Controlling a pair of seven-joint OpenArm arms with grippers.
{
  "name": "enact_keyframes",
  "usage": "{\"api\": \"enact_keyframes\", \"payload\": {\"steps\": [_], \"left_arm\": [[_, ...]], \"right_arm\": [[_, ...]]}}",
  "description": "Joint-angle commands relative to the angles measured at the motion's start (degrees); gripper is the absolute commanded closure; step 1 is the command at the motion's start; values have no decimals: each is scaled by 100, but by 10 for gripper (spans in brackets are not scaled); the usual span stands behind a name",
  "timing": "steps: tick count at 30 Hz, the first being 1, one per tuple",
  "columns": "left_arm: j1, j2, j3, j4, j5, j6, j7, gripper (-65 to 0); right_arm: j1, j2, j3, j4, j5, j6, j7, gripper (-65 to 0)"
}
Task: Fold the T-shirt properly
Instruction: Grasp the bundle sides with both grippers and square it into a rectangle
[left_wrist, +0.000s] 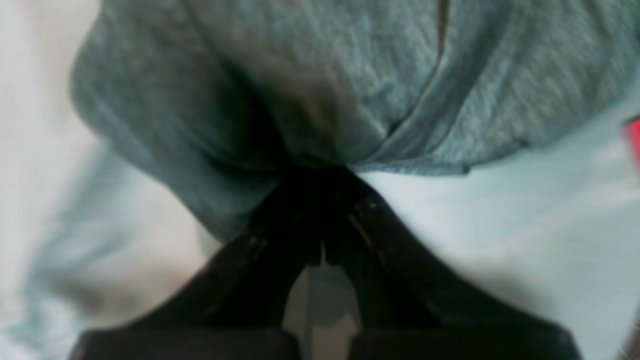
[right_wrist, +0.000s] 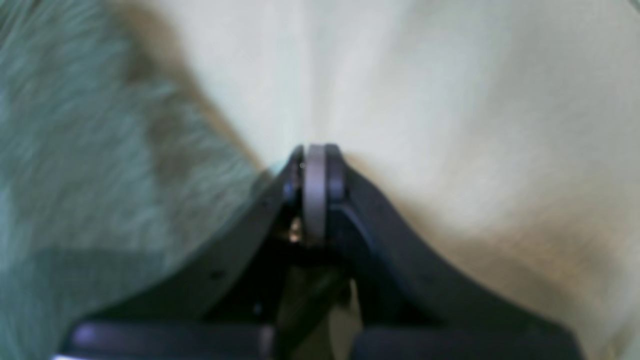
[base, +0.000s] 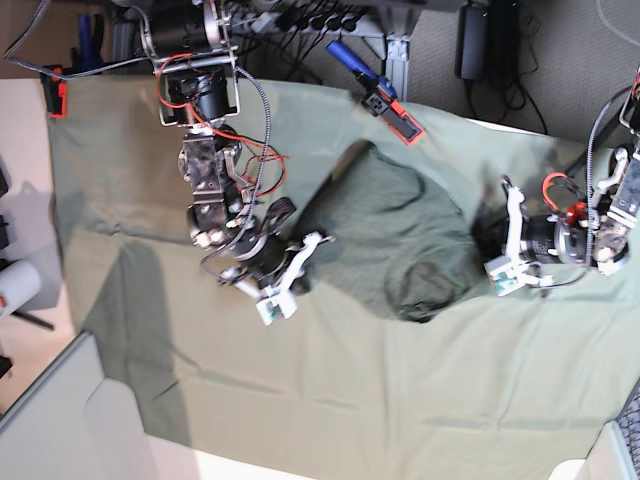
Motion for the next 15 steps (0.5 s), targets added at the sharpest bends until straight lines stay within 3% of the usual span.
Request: {"api": "enact_keyframes", "payload": {"steps": [1,15], "left_arm": [[-195,-122,-52,-94,345,289,120,0],[-638,-122,52,-350,1117,289,-914,0]], "right_arm": [[-22,31,9,214,116,59,-50,0],[-1425,-83,9,1998,774,68,-411,0]]}}
